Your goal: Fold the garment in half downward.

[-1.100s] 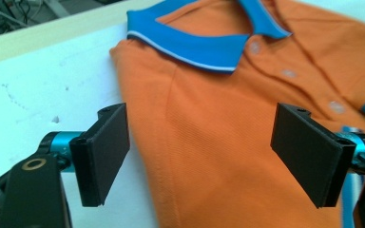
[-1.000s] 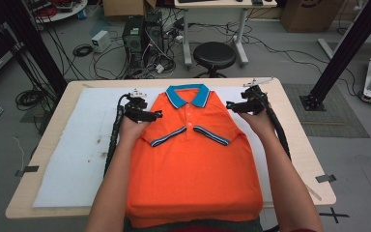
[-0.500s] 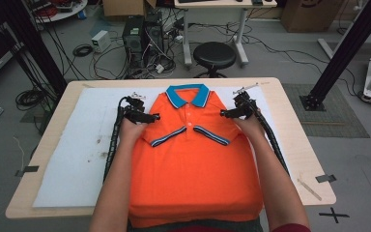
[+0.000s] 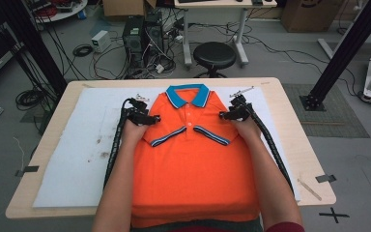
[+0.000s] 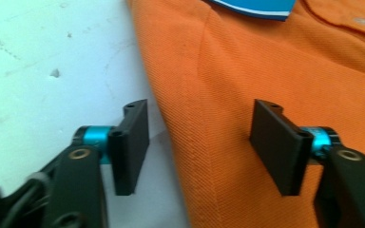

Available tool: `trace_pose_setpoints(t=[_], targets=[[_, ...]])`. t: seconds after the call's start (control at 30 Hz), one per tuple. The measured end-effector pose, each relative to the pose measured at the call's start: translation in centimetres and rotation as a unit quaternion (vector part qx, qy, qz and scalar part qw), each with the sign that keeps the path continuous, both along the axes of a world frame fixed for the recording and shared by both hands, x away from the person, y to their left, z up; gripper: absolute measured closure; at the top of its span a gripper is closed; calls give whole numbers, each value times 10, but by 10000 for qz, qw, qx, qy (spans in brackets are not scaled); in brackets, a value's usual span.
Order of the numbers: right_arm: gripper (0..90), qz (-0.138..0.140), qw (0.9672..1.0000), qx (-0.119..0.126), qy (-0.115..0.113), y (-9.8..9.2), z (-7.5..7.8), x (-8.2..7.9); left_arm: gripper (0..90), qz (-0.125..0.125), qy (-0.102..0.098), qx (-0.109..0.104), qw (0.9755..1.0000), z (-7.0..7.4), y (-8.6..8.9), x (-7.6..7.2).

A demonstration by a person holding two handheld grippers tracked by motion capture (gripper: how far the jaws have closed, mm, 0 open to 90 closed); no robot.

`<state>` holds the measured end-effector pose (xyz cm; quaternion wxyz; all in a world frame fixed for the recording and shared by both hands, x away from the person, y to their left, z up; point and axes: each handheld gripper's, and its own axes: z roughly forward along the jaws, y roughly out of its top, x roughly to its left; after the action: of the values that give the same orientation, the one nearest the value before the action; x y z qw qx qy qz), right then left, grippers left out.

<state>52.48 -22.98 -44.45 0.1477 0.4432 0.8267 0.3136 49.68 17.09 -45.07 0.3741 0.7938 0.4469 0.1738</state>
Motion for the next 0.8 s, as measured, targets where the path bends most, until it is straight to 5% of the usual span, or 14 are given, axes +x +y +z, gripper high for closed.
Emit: trace_pose_setpoints(t=[0.17, 0.5, 0.8], targets=[[599, 163, 9998, -60, 75, -1, 3, -2, 578, 7, -5, -132, 9999, 0, 2, -2], [816, 346, 9992, -188, 54, 8, 5, -7, 664, -18, -26, -119, 9999, -1, 0, -5], [851, 324, 9993, 60, 188, 4, 4, -5, 793, 0, 125, -392, 9992, -1, 1, -4]])
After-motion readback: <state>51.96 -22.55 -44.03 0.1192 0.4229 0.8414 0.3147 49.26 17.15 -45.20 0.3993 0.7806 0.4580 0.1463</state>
